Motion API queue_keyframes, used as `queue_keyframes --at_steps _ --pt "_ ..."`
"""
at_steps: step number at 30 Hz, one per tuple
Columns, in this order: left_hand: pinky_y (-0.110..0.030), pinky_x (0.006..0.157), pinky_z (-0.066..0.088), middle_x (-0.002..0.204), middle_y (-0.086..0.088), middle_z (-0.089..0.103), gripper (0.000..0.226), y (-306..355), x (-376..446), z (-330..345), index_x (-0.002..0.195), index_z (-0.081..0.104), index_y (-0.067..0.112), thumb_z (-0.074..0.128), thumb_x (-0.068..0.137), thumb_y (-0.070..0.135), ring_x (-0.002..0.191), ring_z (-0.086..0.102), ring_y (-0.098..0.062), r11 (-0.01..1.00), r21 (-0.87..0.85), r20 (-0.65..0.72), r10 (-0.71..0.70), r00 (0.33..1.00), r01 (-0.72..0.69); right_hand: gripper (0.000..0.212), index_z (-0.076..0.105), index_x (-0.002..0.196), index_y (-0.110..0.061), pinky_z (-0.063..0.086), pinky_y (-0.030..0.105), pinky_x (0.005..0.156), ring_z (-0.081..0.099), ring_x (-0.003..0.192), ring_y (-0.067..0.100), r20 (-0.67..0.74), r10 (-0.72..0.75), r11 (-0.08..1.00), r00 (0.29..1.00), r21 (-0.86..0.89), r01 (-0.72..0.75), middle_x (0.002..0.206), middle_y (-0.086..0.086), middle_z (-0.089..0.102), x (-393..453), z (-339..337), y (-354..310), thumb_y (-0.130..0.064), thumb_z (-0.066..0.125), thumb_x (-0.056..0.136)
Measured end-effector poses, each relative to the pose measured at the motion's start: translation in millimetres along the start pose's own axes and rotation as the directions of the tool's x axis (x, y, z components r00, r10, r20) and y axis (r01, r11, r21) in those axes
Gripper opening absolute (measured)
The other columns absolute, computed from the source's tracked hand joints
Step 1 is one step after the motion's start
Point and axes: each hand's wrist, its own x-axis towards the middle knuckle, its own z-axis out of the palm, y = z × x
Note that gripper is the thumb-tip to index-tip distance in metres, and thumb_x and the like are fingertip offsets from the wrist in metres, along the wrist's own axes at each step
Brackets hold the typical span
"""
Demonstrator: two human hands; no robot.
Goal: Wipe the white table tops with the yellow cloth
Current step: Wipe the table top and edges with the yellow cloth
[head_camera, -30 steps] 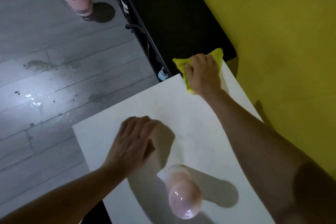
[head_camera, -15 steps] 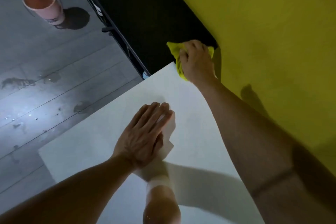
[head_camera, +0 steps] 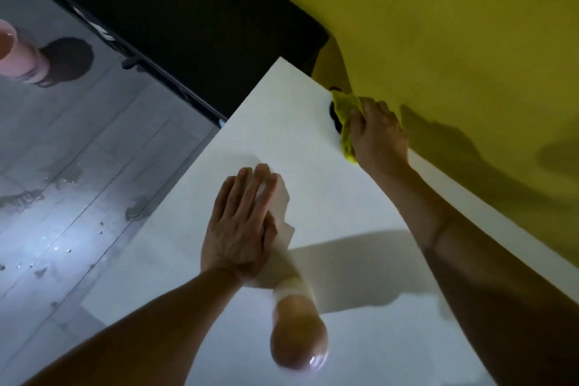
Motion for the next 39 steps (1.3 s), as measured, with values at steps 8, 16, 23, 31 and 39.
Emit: queue_keyframes --at_steps 8,16,23,31,39 --pt "-0.053 0.129 0.021 0.172 -0.013 0.025 0.065 2 2 -1 0.164 0.032 0.010 0.034 0.101 0.030 0.159 0.022 -0.035 1.000 0.007 0.002 -0.012 1.000 0.012 0.050 0.048 0.142 -0.016 0.039 0.046 0.093 0.052 0.115 0.040 0.058 0.063 0.987 0.996 -0.152 -0.053 0.131 0.017 0.056 10 4 -44 -0.040 0.032 0.101" --pt "-0.055 0.127 0.025 0.170 -0.014 0.029 0.064 0 3 -2 0.162 0.035 0.011 0.036 0.101 0.030 0.158 0.025 -0.036 1.000 0.007 -0.023 0.002 1.000 -0.002 0.044 0.041 0.143 -0.018 0.040 0.042 0.097 0.051 0.120 0.033 0.110 0.020 0.995 0.994 -0.101 -0.009 0.134 0.011 0.052 42 24 -91 -0.038 0.030 0.106" --pt "-0.053 0.129 0.019 0.170 -0.015 0.028 0.066 3 1 -3 0.162 0.035 0.009 0.035 0.100 0.031 0.156 0.028 -0.039 1.000 0.021 -0.022 0.001 1.000 0.000 0.056 0.051 0.136 -0.019 0.036 0.048 0.101 0.049 0.121 0.036 -0.028 0.244 0.959 0.969 -0.143 -0.245 0.134 0.013 0.054 -61 -28 44 -0.050 0.024 0.097" --pt "-0.052 0.130 0.015 0.171 -0.016 0.026 0.064 3 3 0 0.162 0.033 0.009 0.034 0.104 0.033 0.156 0.026 -0.043 1.000 0.003 -0.016 0.002 1.000 -0.002 0.042 0.061 0.122 -0.016 0.038 0.046 0.092 0.055 0.108 0.038 -0.090 0.359 0.917 0.929 -0.150 -0.369 0.119 0.017 0.061 -49 -12 22 -0.044 0.042 0.097" --pt "-0.056 0.118 0.030 0.151 -0.026 0.047 0.063 9 17 -8 0.145 0.050 -0.001 0.048 0.087 0.024 0.137 0.044 -0.047 0.996 0.082 -0.030 0.028 0.999 -0.025 0.042 0.051 0.131 -0.019 0.036 0.043 0.096 0.051 0.113 0.032 0.020 0.187 0.978 0.982 -0.094 -0.184 0.123 0.008 0.057 -11 6 -31 -0.045 0.035 0.102"
